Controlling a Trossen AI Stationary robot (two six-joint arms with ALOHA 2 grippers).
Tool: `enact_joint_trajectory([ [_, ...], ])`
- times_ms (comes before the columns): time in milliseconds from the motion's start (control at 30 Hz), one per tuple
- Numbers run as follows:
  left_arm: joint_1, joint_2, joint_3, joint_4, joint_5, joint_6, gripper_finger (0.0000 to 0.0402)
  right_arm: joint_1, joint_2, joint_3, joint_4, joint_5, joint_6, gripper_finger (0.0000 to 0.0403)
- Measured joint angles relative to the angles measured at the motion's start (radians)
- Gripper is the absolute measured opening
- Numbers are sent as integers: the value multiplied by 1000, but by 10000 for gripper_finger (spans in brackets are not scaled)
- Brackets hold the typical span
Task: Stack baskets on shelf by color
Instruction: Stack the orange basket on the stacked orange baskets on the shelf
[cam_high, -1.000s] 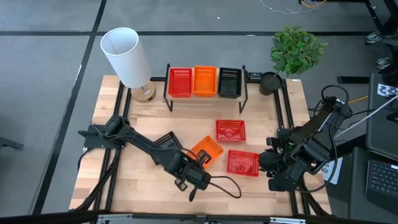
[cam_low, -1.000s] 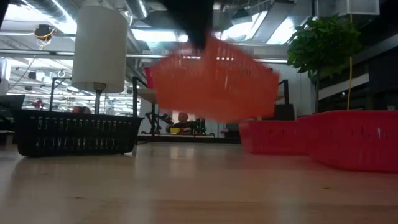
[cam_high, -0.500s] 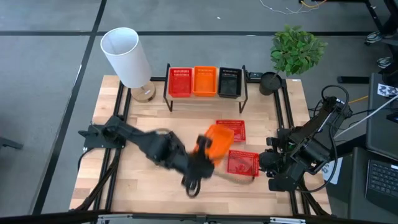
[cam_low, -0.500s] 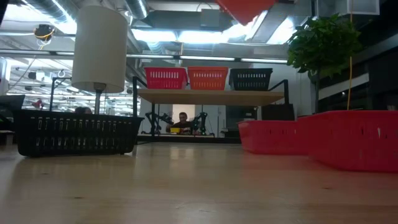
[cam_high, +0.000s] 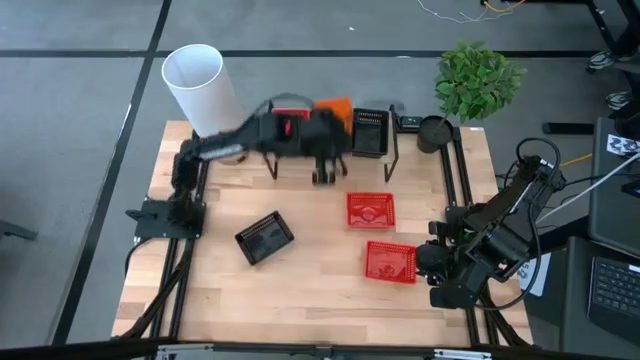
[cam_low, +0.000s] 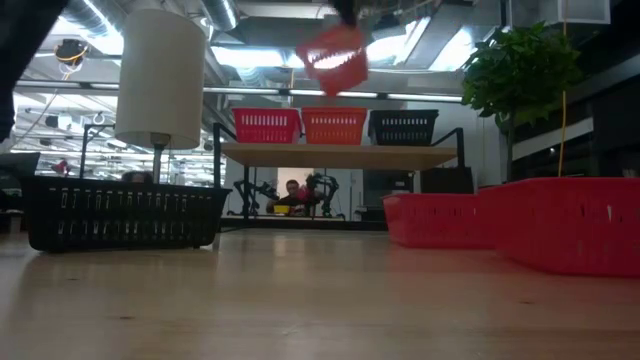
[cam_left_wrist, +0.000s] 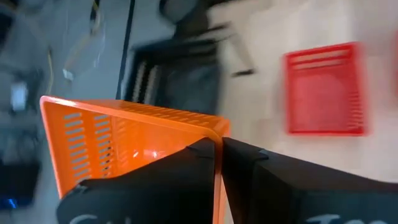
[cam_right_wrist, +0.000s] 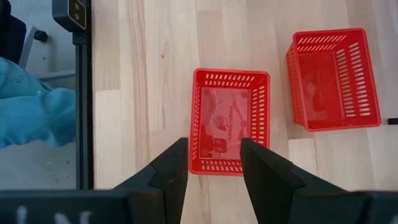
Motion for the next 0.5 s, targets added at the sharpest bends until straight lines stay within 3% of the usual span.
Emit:
enact_joint_trajectory([
  [233, 197, 2, -1, 0, 119, -31, 0, 0, 1, 0, -4, 0, -1, 145],
  [333, 217, 2, -1, 0, 178, -42, 0, 0, 1, 0, -4, 0, -1, 145],
  [500, 184, 26, 0, 25, 172, -17, 0, 0, 1, 0, -4, 1, -13, 145],
])
